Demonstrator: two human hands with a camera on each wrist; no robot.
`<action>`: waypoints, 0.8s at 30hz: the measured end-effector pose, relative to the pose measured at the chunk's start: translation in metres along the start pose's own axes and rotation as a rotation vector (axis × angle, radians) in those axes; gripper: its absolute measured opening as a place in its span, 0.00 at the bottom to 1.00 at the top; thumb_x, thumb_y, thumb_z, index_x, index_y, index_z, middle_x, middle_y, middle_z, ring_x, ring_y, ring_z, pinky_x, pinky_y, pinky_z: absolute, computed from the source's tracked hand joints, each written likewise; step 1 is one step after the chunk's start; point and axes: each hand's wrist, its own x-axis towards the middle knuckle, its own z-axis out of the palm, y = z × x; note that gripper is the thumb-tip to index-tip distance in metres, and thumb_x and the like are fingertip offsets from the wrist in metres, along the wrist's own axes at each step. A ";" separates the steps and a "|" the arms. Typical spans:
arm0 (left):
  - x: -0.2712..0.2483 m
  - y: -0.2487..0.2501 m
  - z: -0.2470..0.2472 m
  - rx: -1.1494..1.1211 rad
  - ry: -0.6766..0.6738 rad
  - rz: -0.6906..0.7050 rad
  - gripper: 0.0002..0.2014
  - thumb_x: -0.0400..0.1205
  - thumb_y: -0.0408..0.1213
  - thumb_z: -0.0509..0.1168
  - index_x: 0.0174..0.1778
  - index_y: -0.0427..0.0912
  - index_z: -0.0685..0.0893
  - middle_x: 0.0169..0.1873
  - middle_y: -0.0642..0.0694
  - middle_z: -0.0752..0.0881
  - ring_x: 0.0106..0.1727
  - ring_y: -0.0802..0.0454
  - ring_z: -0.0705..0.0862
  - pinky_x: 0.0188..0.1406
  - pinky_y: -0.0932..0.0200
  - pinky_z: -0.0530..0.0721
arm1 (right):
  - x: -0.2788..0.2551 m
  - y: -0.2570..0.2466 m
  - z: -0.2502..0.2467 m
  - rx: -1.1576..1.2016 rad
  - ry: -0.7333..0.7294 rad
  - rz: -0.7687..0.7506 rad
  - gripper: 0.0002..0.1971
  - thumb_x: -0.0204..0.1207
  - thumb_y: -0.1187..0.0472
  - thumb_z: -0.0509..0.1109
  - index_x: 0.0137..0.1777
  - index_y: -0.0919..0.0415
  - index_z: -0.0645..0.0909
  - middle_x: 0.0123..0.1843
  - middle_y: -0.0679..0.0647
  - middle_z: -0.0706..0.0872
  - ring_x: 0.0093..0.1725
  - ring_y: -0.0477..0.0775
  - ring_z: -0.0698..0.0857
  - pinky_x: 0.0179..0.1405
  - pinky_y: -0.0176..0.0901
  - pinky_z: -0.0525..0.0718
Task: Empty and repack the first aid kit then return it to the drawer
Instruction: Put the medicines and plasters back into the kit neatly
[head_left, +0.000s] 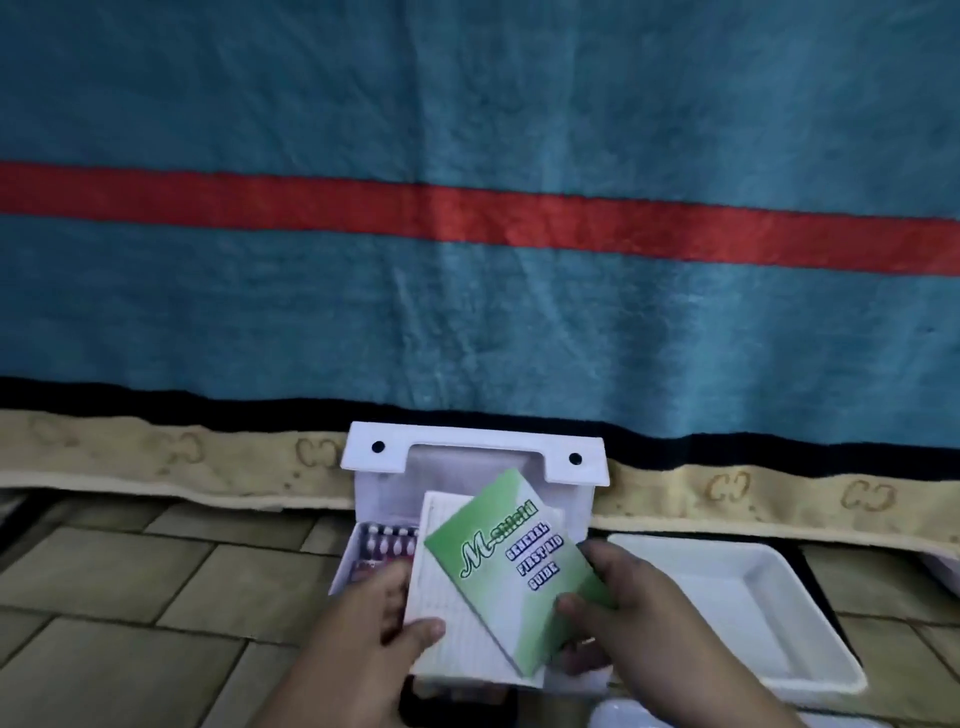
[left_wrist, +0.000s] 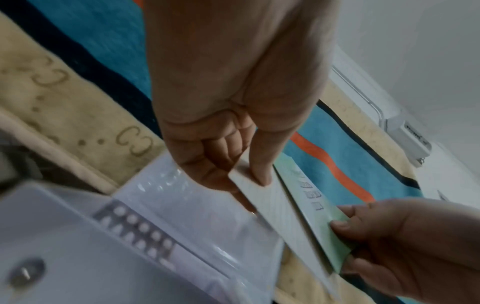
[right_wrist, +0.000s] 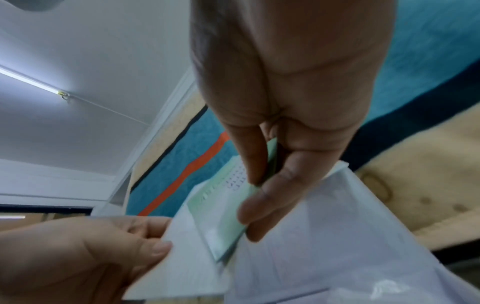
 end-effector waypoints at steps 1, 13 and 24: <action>0.006 -0.003 -0.013 0.002 0.050 0.005 0.23 0.76 0.16 0.67 0.43 0.55 0.83 0.41 0.61 0.91 0.45 0.68 0.89 0.41 0.75 0.83 | 0.010 -0.003 0.007 0.037 0.016 0.001 0.07 0.77 0.75 0.63 0.46 0.65 0.80 0.39 0.62 0.89 0.30 0.59 0.86 0.38 0.54 0.86; 0.105 -0.011 -0.116 0.592 -0.276 0.494 0.29 0.76 0.19 0.62 0.40 0.68 0.74 0.73 0.76 0.63 0.80 0.71 0.54 0.80 0.66 0.51 | 0.098 -0.025 0.034 -0.077 0.145 -0.335 0.23 0.73 0.82 0.63 0.39 0.50 0.79 0.52 0.55 0.88 0.55 0.43 0.85 0.56 0.32 0.78; 0.099 -0.009 -0.099 0.875 -0.089 0.542 0.19 0.75 0.22 0.56 0.42 0.56 0.70 0.80 0.64 0.48 0.80 0.61 0.34 0.76 0.59 0.44 | 0.139 -0.060 0.062 0.431 0.336 -0.436 0.05 0.79 0.73 0.63 0.47 0.64 0.78 0.41 0.52 0.89 0.41 0.46 0.87 0.45 0.41 0.87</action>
